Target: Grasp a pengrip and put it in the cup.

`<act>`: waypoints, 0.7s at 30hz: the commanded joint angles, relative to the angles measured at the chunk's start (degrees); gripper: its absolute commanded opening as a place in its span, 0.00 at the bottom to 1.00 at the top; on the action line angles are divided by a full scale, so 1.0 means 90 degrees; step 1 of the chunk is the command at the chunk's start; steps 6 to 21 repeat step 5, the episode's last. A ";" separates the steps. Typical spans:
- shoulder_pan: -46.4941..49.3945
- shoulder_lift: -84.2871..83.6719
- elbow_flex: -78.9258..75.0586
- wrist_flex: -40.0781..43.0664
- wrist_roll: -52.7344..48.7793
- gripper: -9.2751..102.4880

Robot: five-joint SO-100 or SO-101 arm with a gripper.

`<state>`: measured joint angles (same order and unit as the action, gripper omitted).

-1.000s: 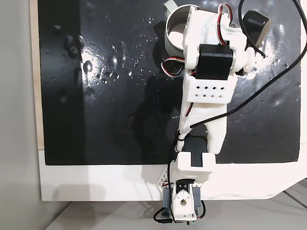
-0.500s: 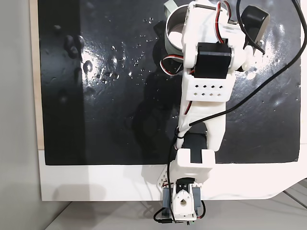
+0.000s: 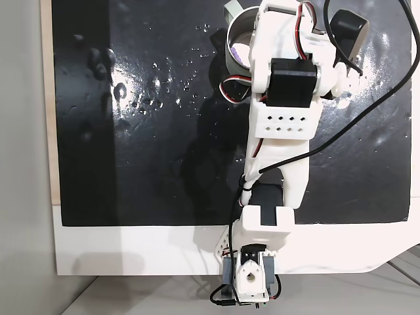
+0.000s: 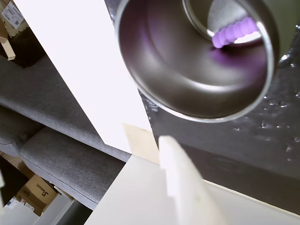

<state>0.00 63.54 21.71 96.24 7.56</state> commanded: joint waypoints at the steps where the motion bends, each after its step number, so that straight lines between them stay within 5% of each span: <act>1: -0.0068 0.0576 0.0039 0.0049 -0.0049 0.39; 21: -0.0068 0.0605 0.0107 0.0049 -0.0059 0.39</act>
